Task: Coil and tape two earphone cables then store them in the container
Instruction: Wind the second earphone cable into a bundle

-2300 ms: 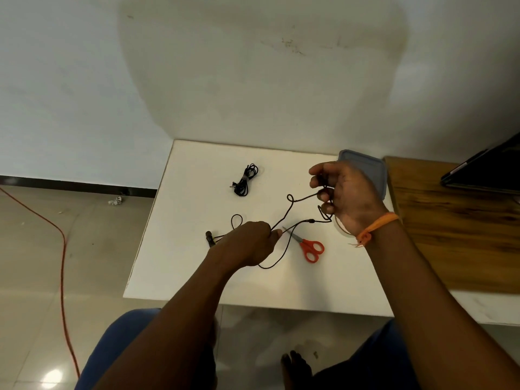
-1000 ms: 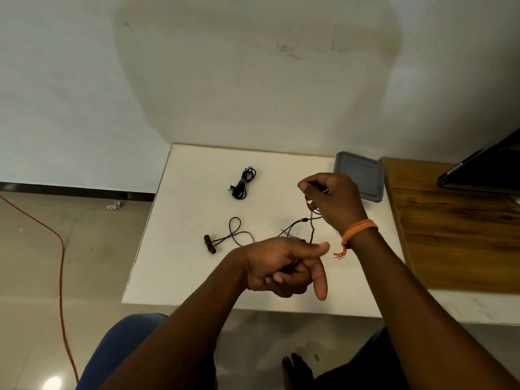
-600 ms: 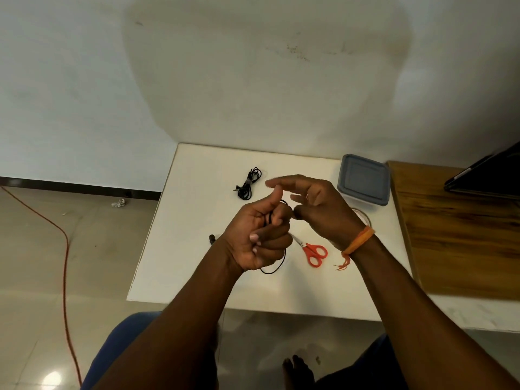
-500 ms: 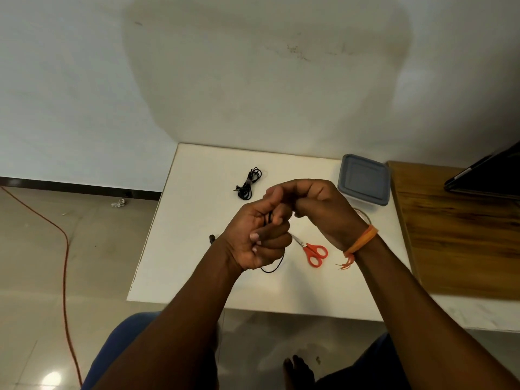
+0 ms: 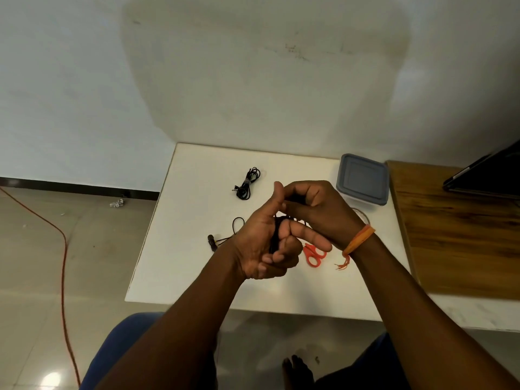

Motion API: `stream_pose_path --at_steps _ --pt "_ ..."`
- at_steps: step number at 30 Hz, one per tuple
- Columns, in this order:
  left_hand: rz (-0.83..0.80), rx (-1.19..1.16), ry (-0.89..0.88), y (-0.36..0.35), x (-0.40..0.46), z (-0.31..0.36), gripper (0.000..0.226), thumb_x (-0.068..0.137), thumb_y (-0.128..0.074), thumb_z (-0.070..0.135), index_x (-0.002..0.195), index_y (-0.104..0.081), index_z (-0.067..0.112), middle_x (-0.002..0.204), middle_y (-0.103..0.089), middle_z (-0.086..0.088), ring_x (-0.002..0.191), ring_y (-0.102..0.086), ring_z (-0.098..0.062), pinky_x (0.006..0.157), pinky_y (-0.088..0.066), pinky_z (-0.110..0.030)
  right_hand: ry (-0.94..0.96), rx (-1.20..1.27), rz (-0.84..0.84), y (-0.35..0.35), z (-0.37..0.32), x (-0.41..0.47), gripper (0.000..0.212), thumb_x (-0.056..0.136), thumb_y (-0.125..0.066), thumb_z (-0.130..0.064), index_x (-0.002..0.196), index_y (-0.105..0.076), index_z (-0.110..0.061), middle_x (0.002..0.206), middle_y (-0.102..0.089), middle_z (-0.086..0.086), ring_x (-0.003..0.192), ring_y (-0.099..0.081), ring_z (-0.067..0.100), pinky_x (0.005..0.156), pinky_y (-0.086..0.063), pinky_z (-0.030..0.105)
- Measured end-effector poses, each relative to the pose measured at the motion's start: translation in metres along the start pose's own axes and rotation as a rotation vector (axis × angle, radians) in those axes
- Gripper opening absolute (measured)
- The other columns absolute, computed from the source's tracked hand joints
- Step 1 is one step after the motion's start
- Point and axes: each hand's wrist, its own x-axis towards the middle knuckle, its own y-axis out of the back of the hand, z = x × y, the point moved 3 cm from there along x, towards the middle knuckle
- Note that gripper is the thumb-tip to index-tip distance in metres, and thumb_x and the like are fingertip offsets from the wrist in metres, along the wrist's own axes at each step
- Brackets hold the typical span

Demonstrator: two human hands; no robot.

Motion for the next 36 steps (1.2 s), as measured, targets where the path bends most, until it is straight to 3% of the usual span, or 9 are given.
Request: stream_pose_path --at_steps 6,12,16,18,22,25,29,32,36 --pt "0.04 0.047 -0.045 0.0 -0.003 0.004 0.104 0.079 -0.027 0.084 0.103 -0.068 -0.008 0.036 -0.044 -0.005 0.022 -0.032 -0.01 0.031 -0.031 -0.011 -0.033 -0.036 0.019 0.0 0.006 0.003 0.01 0.091 -0.062 -0.01 0.092 -0.072 -0.013 0.082 -0.071 -0.005 0.078 -0.068 0.007 0.072 -0.053 0.018" --pt "-0.026 -0.049 -0.102 0.0 -0.008 0.013 0.101 0.073 -0.04 0.085 0.105 -0.068 -0.007 0.037 -0.045 -0.005 0.024 -0.037 -0.011 0.032 -0.029 -0.012 -0.005 -0.177 0.104 0.004 0.011 0.007 0.01 0.091 -0.065 -0.019 0.091 -0.074 -0.015 0.088 -0.072 -0.006 0.08 -0.066 0.008 0.072 -0.053 0.021" --pt "-0.034 -0.123 -0.233 0.003 -0.008 0.019 0.08 0.091 -0.027 0.066 0.106 -0.071 0.002 0.041 -0.054 -0.004 0.025 -0.045 -0.009 0.031 -0.039 -0.014 -0.007 -0.338 0.045 -0.002 0.015 0.006 0.02 0.092 -0.059 -0.012 0.073 -0.066 -0.017 0.068 -0.064 -0.004 0.062 -0.056 0.003 0.061 -0.043 0.023" --pt "-0.02 -0.222 -0.323 0.006 -0.01 0.026 0.076 0.096 -0.021 0.06 0.118 -0.066 0.003 0.058 -0.067 -0.009 0.03 -0.051 -0.01 0.031 -0.044 -0.018 -0.096 -0.302 0.01 -0.009 0.018 0.004 0.027 0.096 -0.053 -0.017 0.07 -0.062 -0.013 0.062 -0.058 0.001 0.052 -0.048 0.001 0.057 -0.038 0.024" --pt "0.243 -0.274 -0.543 0.014 -0.016 0.04 0.074 0.099 -0.018 0.058 0.123 -0.064 0.005 0.104 -0.073 -0.015 0.04 -0.055 -0.008 0.04 -0.051 -0.02 -0.183 -0.342 -0.073 -0.026 0.019 0.003 0.039 0.099 -0.05 -0.025 0.061 -0.052 -0.03 0.058 -0.052 -0.004 0.044 -0.043 0.001 0.053 -0.034 0.021" --pt "0.35 -0.301 -0.668 0.016 -0.02 0.046 0.074 0.099 -0.018 0.06 0.136 -0.048 0.004 0.128 -0.062 -0.019 0.07 -0.072 -0.02 0.062 -0.06 -0.03 -0.229 -0.263 -0.125 -0.033 0.015 0.001 0.033 0.099 -0.049 -0.023 0.069 -0.055 -0.034 0.062 -0.052 0.001 0.046 -0.047 0.008 0.051 -0.041 0.024" --pt "0.45 -0.344 -0.729 0.022 -0.023 0.048 0.069 0.1 -0.022 0.058 0.14 -0.043 0.006 0.134 -0.058 -0.021 0.109 -0.065 -0.038 0.078 -0.059 -0.041 -0.278 -0.286 -0.224 -0.042 0.018 -0.001 0.019 0.1 -0.048 -0.023 0.097 -0.067 -0.02 0.065 -0.059 -0.001 0.045 -0.06 0.013 0.056 -0.053 0.022" --pt "0.571 -0.296 -0.75 0.027 -0.023 0.049 0.06 0.102 -0.028 0.052 0.139 -0.043 0.007 0.131 -0.06 -0.019 0.11 -0.064 -0.042 0.083 -0.057 -0.047 -0.283 -0.296 -0.263 -0.044 0.019 -0.001 0.023 0.099 -0.051 -0.022 0.108 -0.069 -0.013 0.069 -0.057 -0.006 0.062 -0.064 0.018 0.069 -0.061 0.033" --pt "0.789 -0.127 -0.757 0.03 -0.026 0.051 0.047 0.102 -0.037 0.044 0.133 -0.045 0.009 0.128 -0.061 -0.017 0.102 -0.067 -0.041 0.084 -0.056 -0.054 -0.346 -0.231 -0.271 -0.036 0.017 -0.001 0.022 0.096 -0.057 -0.024 0.109 -0.07 -0.012 0.065 -0.054 -0.001 0.053 -0.058 0.012 0.054 -0.058 0.028"
